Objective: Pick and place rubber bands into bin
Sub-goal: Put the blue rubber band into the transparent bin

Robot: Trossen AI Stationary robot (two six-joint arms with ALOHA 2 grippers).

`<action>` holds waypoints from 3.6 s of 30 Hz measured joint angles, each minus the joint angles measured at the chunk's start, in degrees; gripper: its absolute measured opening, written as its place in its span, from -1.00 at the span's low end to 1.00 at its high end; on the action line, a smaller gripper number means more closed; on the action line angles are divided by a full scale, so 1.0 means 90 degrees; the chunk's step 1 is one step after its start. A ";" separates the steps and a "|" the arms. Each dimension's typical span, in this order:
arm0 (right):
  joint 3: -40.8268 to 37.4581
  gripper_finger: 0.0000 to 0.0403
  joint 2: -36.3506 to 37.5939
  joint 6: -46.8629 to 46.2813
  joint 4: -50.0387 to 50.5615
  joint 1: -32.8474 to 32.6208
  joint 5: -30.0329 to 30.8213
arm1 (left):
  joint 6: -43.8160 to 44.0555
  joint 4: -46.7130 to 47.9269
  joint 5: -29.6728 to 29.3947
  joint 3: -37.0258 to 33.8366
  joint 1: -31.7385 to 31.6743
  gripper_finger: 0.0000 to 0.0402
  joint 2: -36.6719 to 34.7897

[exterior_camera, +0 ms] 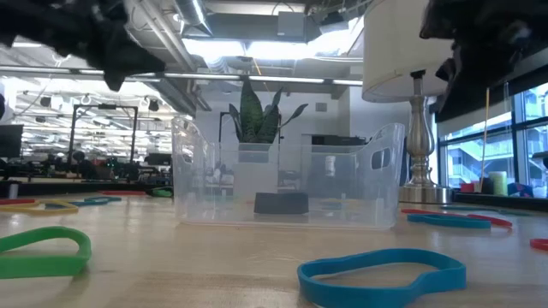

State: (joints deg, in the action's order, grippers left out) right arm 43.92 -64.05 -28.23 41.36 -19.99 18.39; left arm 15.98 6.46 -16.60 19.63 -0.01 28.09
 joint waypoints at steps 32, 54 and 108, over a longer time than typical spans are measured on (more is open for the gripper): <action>-0.3136 -1.00 0.2264 0.0350 -0.3318 0.0115 -0.0342 | 0.5030 0.6023 0.0574 0.3493 -0.1531 -0.33 0.5723; -0.3136 -1.00 0.2273 0.0173 -0.3485 0.0112 -0.0669 | 0.5252 0.5154 0.1724 0.3539 -0.1733 -0.74 0.8022; -0.3133 -1.00 0.2271 -0.0352 -0.3828 0.0107 -0.0885 | 0.3953 0.5159 -0.0099 0.8311 0.1830 -0.99 0.8792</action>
State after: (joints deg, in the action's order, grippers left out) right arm 15.73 -43.62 -31.40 6.91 -19.03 10.42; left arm 51.56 52.89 -17.49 94.43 16.46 107.22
